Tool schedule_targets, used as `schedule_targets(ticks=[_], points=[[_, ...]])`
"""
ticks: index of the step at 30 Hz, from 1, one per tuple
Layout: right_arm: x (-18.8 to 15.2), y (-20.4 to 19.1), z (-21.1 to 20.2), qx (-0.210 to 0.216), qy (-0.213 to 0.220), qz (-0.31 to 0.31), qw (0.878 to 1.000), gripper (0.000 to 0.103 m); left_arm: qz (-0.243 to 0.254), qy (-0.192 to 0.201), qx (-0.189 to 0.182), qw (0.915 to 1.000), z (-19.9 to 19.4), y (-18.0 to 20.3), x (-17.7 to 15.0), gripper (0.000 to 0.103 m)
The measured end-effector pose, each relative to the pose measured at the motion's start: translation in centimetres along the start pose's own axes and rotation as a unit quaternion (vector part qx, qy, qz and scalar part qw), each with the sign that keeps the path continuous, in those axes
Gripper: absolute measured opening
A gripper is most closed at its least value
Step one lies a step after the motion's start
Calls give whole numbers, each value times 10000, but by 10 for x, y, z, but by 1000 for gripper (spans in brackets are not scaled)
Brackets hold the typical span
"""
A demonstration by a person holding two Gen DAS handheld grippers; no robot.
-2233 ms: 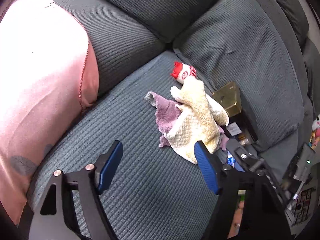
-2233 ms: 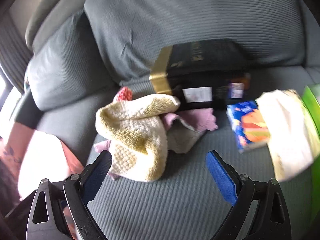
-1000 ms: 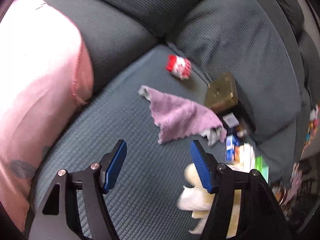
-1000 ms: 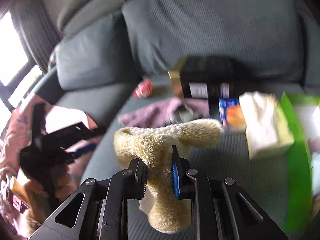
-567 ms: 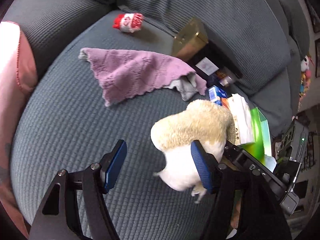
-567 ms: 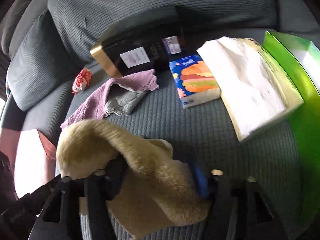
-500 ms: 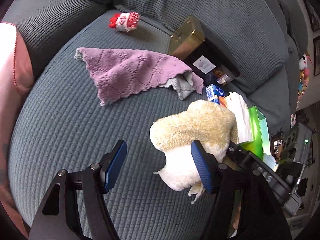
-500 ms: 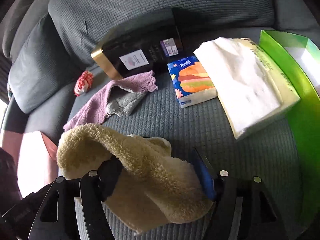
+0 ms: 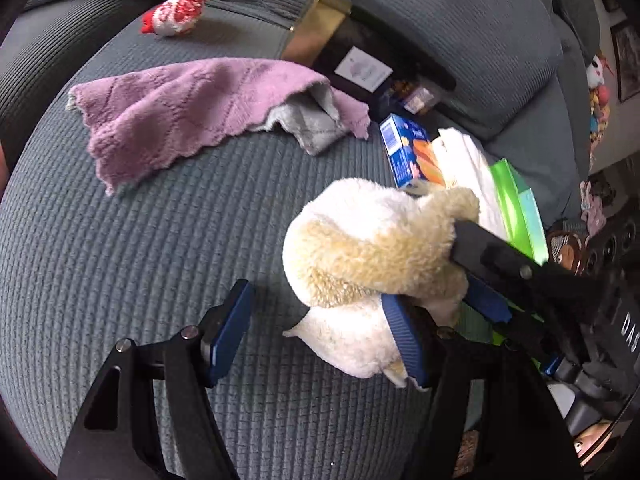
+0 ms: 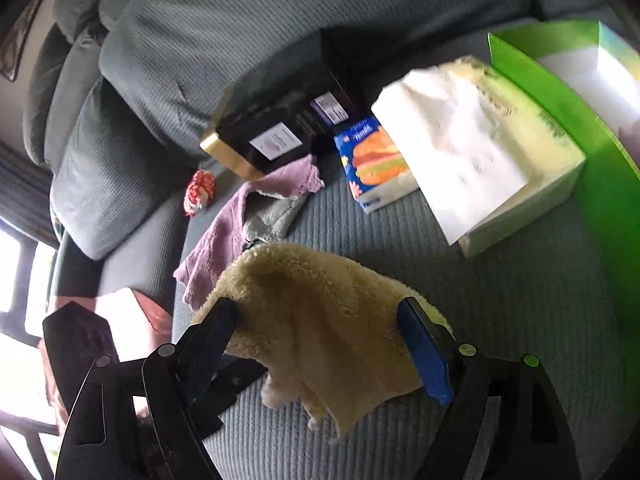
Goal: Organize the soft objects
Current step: 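Close the left gripper on the cream towel while the right gripper keeps holding it, then carry the cream towel with both grippers over the green box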
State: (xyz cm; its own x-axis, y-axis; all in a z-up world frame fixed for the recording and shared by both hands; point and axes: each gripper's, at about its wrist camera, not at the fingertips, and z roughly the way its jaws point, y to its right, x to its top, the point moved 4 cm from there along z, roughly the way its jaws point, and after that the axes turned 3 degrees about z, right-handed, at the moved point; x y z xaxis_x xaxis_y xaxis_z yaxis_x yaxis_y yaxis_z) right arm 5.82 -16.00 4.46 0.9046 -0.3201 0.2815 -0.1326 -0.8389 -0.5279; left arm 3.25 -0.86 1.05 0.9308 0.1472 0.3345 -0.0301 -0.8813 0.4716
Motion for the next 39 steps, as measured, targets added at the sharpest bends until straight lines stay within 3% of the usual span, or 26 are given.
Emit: schedule_targets(ticks=[6, 11, 14, 16, 18, 23, 30, 39], points=[[1, 9, 25, 2, -291, 318, 9991, 85, 319, 99, 187, 9993, 7, 9, -1, 65], [2, 8, 30, 158, -232, 313, 9991, 85, 312, 139, 26, 9994, 15, 12, 3, 64], [1, 4, 36, 192, -294, 136, 9993, 85, 493, 169, -186, 9985, 22, 20, 5, 48], [0, -2, 38, 155, -318, -133, 9993, 80, 452, 147, -290, 9984, 28, 25, 5, 39], [-2, -6, 40, 133, -308, -322, 9989, 74, 383, 163, -382, 9984, 29, 26, 6, 37], [-3, 0, 30, 548, -191, -63, 9983, 56, 413, 367, -562, 9969, 21, 33, 8, 34], [-12, -30, -6, 734, 402, -699, 9940, 55, 983, 1110, -546, 9874, -21, 51, 2, 34], [-18, -53, -69, 1008, 1509, -1333, 9743, 55, 1540, 2159, -740, 9613, -65, 78, -5, 34]])
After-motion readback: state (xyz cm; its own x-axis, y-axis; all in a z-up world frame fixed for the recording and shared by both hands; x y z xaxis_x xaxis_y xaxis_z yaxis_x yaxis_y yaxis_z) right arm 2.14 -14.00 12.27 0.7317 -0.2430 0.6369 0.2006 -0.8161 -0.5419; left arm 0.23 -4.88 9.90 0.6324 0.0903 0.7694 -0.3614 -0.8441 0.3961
